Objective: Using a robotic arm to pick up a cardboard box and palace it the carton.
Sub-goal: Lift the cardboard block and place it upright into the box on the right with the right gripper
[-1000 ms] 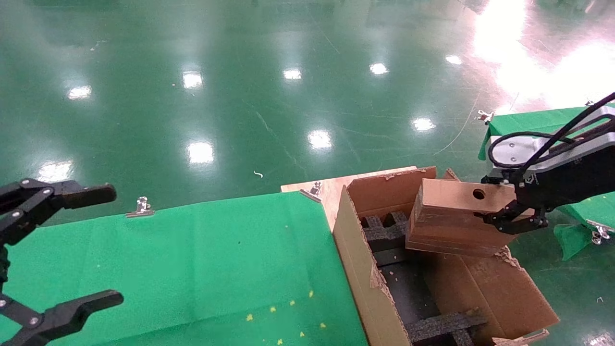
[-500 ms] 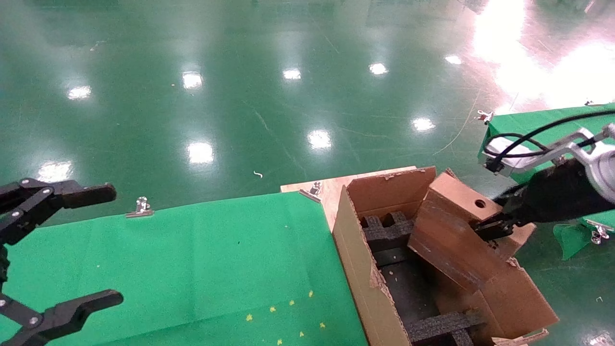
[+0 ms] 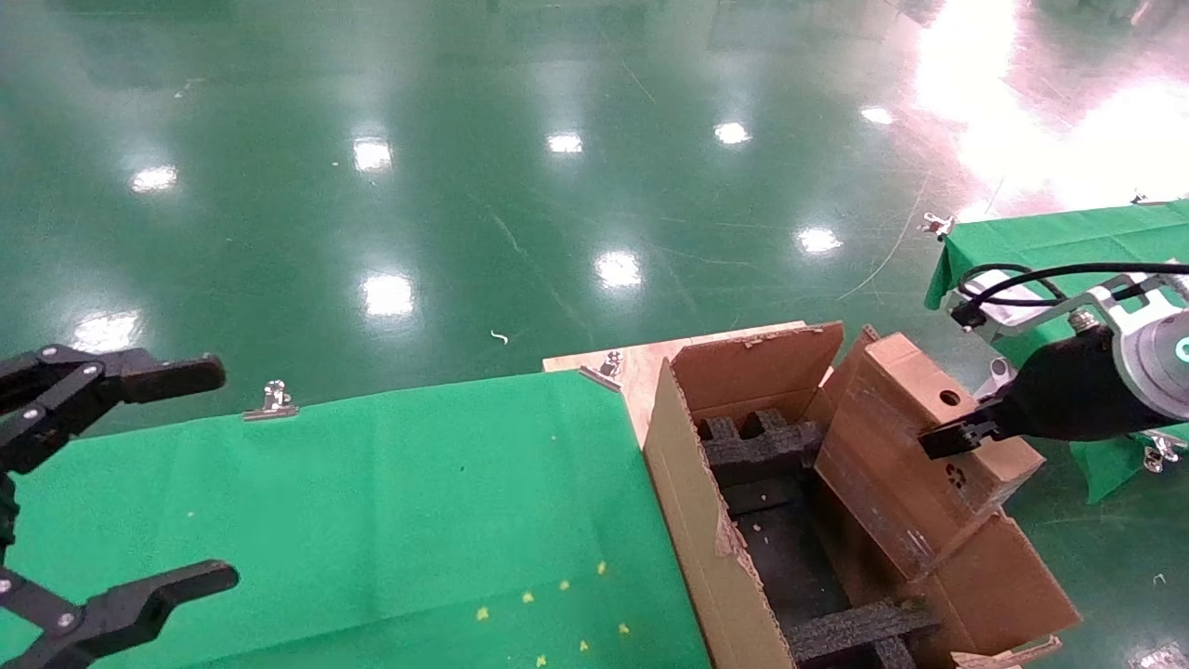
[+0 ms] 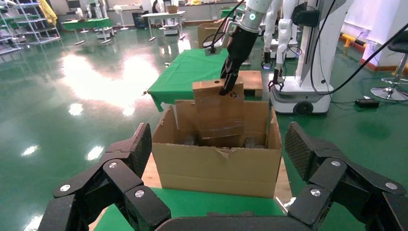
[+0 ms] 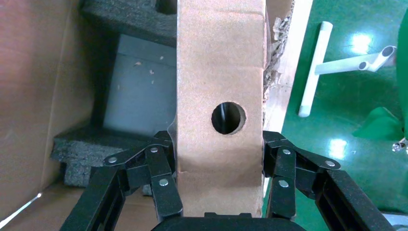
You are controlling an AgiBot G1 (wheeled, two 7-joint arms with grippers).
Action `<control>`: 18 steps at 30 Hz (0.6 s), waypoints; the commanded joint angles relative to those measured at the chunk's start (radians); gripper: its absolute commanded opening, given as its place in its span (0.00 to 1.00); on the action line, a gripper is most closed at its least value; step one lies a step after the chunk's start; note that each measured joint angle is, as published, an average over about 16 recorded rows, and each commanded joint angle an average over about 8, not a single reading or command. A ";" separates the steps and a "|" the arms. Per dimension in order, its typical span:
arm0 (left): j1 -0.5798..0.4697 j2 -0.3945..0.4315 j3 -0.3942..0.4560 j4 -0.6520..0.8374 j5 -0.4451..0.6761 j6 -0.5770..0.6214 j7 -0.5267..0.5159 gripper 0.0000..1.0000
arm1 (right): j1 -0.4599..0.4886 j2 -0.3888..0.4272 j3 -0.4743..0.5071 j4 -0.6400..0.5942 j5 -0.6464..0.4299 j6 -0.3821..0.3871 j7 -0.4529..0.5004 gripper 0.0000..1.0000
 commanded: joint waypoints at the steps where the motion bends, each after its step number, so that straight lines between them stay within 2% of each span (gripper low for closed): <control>1: 0.000 0.000 0.000 0.000 0.000 0.000 0.000 1.00 | 0.001 0.000 0.000 -0.001 -0.001 0.000 -0.002 0.00; 11: 0.000 0.000 0.000 0.000 0.000 0.000 0.000 1.00 | -0.043 -0.011 -0.022 0.006 -0.083 0.065 0.141 0.00; 18: 0.000 0.000 0.000 0.000 0.000 0.000 0.000 1.00 | -0.078 -0.022 -0.042 0.010 -0.121 0.081 0.222 0.00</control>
